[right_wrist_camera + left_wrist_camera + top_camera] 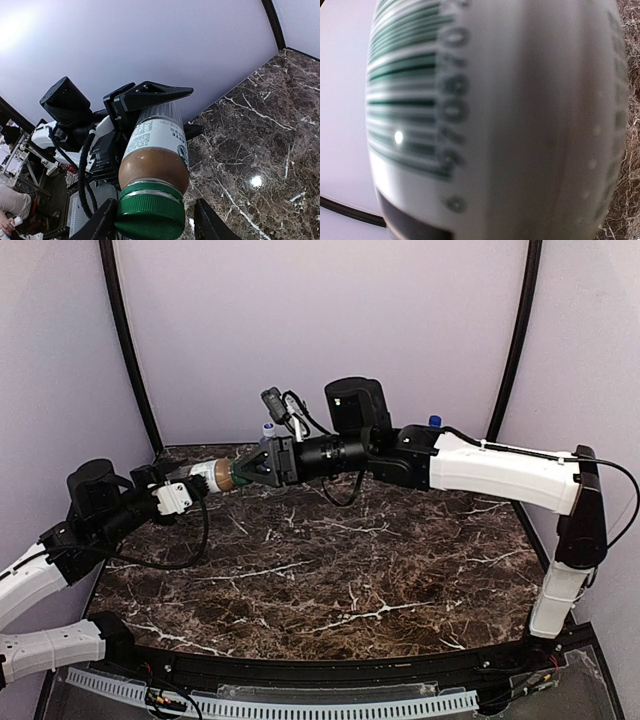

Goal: Unscrew the bottle caps

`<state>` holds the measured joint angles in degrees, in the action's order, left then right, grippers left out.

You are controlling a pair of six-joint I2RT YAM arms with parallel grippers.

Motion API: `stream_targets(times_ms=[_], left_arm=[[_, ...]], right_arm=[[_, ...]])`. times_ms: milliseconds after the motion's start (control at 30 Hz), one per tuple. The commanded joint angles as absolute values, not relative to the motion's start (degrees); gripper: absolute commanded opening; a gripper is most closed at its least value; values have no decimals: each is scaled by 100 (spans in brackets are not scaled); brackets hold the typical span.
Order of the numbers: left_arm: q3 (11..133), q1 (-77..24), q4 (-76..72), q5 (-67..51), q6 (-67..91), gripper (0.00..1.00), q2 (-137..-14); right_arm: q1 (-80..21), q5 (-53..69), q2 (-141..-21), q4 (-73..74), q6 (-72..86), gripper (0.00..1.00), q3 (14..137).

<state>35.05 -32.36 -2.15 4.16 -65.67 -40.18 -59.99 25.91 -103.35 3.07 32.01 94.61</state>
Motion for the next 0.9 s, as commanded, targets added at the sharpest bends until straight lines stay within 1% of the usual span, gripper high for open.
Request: stream_targets(times_ms=[0,167,200,233,333,433,567,700,767,867], left_arm=[[3461,-3226,-469,430,-6538,30,-4028],[3520,-3218,-426,467,-6407,30,-4045],[3532,-3217,-383,453,-6394,30,-4040],[3533,-3217,-354,401,-6349,30,-4029],[3574,-3216,61,103,-6306,29,-3971],[3665,-3217,728,-830,-6297,29,-3851],[3949,-3210,1991,-1626,-6158,28,-3863],[4109,-3216,2847,-2305,-6222,28,-3874],[4173,-3215,3132,-2510,-6181,27,-3921],[4218,-3217,3397,-2764,-6064,27,-3974]], right_arm=[[-6036,2644,-10409,509,3072,40,9667],[-6053,2780,-10538,956,2796,10,9919],[-6064,2870,-10563,1072,2663,2,9997],[-6089,2923,-10592,1215,2470,0,10097],[-6284,2743,-10605,1815,1482,0,10413],[-6642,2166,-10517,2427,-242,0,10607],[-7264,1227,-10322,2892,-2514,0,10439],[-7693,708,-10252,3196,-4319,0,10251],[-7903,130,-10221,3178,-5339,0,10116],[-8168,-1233,-10155,2602,-6929,0,9745]])
